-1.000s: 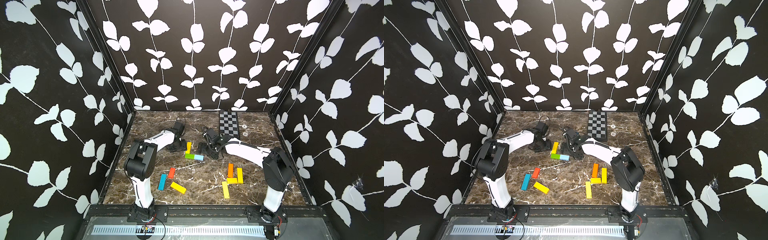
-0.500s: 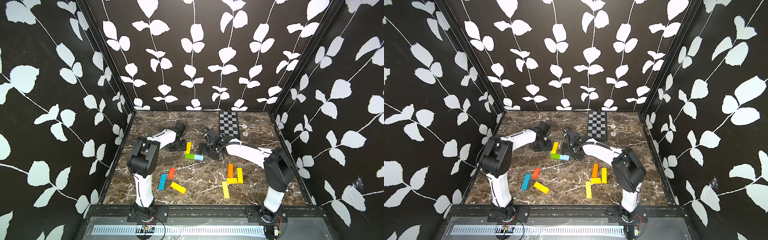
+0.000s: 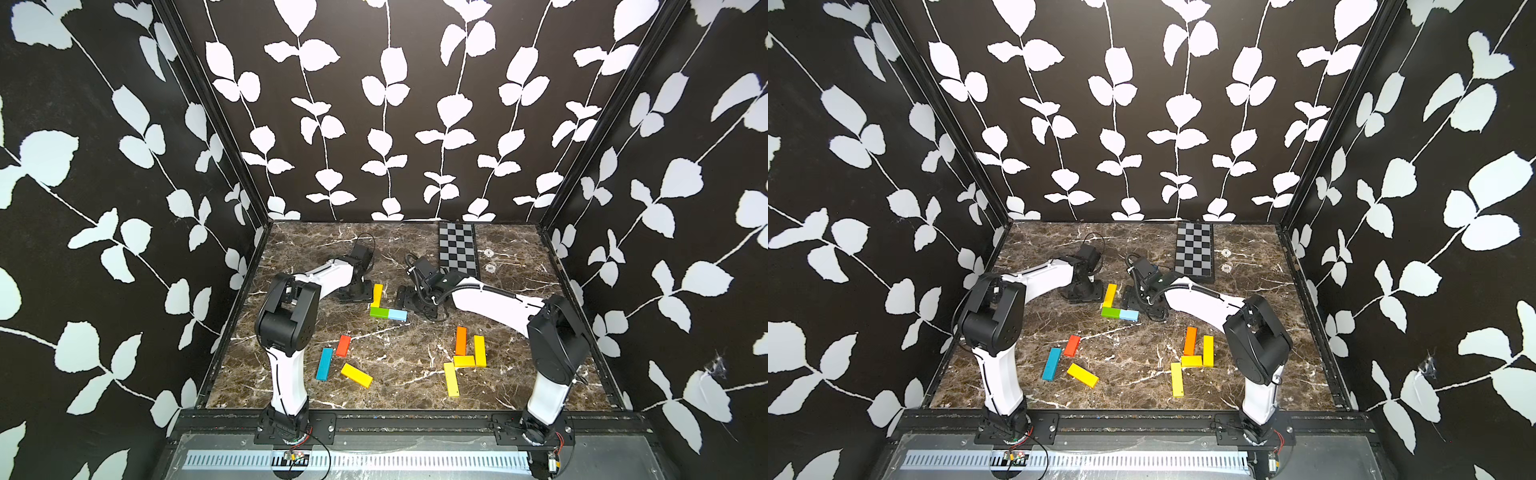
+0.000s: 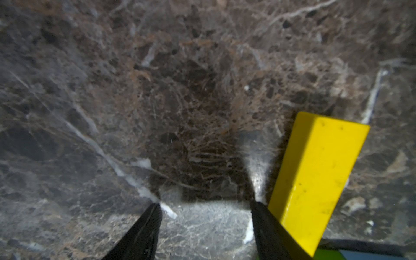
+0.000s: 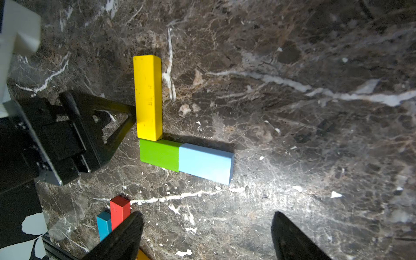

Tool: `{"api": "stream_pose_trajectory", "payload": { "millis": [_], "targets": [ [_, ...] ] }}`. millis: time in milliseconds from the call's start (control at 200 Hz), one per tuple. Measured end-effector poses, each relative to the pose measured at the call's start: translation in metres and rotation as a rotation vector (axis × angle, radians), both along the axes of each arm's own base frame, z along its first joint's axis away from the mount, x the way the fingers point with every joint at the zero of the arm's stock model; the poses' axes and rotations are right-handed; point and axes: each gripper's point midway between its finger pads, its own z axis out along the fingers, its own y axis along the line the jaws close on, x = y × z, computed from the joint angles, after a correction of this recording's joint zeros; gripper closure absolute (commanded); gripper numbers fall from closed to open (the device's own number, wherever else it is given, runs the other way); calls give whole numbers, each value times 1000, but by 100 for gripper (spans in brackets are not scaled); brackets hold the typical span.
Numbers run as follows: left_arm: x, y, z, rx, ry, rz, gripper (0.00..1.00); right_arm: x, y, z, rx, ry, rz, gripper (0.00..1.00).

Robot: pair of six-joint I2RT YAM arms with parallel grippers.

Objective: Assemble the letter h with building blocks
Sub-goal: Pick up the building block from the center of the board.

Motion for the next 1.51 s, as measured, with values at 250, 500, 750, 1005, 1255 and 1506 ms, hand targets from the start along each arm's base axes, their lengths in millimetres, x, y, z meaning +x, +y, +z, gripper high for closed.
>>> {"api": "stream_pose_trajectory", "payload": {
  "millis": [250,500,750,1005,1255,1506],
  "targets": [
    [-9,22,22,73,-39,43,28,-9,1,5,-68,-29,106,13],
    [-37,61,129,59,-298,141,25,-86,77,19,-143,-125,610,10],
    [-119,108,116,85,-257,239,24,-192,119,-42,-297,-68,1045,13],
    [-162,129,99,70,-221,329,25,-188,107,-67,-430,-61,1036,42],
    [-167,127,89,55,-191,344,26,-178,100,-70,-473,-94,980,68],
    [-170,123,74,63,-126,331,28,-179,74,-67,-440,-80,925,67]
  ]
}}
